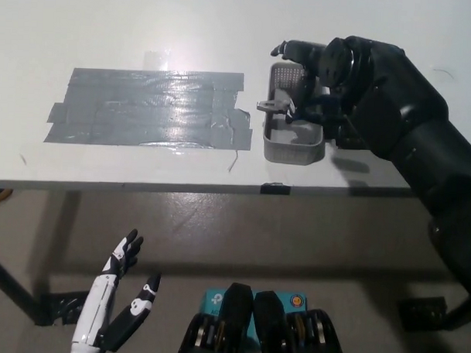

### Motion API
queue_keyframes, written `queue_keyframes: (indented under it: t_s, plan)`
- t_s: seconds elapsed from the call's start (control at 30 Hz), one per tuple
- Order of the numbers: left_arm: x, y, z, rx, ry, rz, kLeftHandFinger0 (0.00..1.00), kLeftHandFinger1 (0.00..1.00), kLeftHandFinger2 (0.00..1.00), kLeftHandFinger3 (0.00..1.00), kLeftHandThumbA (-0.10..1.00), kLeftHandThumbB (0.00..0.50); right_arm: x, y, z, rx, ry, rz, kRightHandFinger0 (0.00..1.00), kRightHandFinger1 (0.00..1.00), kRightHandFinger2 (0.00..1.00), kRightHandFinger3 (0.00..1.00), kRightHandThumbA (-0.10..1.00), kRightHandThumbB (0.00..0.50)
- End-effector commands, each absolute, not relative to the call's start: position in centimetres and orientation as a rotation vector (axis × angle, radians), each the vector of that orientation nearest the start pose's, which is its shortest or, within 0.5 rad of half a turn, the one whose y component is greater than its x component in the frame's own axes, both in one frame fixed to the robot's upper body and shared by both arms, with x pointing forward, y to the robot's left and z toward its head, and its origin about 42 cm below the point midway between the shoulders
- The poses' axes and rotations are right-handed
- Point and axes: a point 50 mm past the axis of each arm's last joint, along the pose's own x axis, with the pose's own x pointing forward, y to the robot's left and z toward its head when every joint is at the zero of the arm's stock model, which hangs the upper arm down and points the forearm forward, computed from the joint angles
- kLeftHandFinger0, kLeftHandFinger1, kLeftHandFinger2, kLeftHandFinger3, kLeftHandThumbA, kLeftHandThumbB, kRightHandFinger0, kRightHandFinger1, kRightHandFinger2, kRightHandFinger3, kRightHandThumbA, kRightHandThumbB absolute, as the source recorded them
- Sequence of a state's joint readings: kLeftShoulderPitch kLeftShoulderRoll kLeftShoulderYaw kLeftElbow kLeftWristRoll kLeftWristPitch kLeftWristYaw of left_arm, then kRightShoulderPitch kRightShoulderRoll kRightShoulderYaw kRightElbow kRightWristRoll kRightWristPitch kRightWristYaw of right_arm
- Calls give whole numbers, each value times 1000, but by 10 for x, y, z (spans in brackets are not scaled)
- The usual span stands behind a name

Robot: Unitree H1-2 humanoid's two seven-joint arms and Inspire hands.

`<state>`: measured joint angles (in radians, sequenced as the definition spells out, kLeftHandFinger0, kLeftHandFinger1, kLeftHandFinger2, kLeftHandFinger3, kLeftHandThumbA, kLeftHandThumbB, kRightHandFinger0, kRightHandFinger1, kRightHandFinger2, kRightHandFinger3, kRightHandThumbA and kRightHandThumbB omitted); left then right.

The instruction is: The robot picks the blue plier placed on top of the container and places it on the grey area of the table

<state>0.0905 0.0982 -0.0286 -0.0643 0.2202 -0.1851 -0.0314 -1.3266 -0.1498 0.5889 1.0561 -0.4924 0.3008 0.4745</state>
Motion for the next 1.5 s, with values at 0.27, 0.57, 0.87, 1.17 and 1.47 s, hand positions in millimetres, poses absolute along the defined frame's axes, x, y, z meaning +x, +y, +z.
queue_keyframes:
  t_s: [0.27, 0.57, 0.87, 1.17, 1.47]
  plan:
    - [261, 236, 113, 329, -212, -78, 1000, 1000, 1000, 1000, 730, 119, 583, -93, 365, -1378, 216, 477, 1000, 1000, 1000, 1000, 1000, 412]
    - [261, 235, 115, 320, -216, -80, 1000, 1000, 1000, 1000, 725, 126, 582, -101, 340, -1392, 253, 503, 1000, 1000, 1000, 1000, 953, 383]
    - [264, 233, 119, 320, -223, -83, 1000, 1000, 1000, 1000, 737, 140, 584, -107, 321, -1392, 288, 496, 1000, 1000, 1000, 1000, 958, 392]
    - [267, 233, 120, 332, -225, -90, 1000, 1000, 1000, 1000, 759, 137, 581, -103, 302, -1406, 304, 521, 1000, 1000, 1000, 1000, 954, 379]
    - [270, 232, 122, 337, -239, -99, 1000, 1000, 1000, 1000, 769, 135, 579, -107, 289, -1554, 40, 355, 176, 283, 408, 994, -100, 198]
